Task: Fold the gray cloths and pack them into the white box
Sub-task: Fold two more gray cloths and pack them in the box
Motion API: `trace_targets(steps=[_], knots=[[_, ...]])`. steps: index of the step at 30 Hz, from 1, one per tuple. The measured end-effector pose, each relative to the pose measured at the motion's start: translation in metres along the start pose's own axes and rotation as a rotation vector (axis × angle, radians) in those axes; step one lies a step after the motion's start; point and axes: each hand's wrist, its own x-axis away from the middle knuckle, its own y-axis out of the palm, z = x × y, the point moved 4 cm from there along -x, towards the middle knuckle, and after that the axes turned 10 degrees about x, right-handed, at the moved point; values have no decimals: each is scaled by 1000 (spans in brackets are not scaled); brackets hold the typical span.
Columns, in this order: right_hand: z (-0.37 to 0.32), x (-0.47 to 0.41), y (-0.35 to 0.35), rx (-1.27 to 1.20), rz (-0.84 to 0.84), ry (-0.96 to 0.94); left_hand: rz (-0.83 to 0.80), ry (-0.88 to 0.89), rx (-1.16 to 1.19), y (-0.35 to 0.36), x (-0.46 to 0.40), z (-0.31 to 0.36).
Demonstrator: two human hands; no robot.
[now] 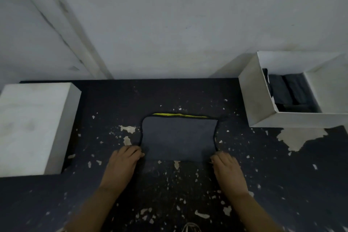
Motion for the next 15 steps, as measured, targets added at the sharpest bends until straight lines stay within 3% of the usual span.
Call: trace_targets(steps=[7, 11, 15], knots=[[-5, -32, -16, -149, 0, 183, 47, -79, 210, -16, -31, 6], [-6, -81, -25, -167, 77, 196, 81, 51, 256, -31, -83, 23], [-8, -127, -14, -116, 6, 161, 54, 146, 225, -30, -134, 37]])
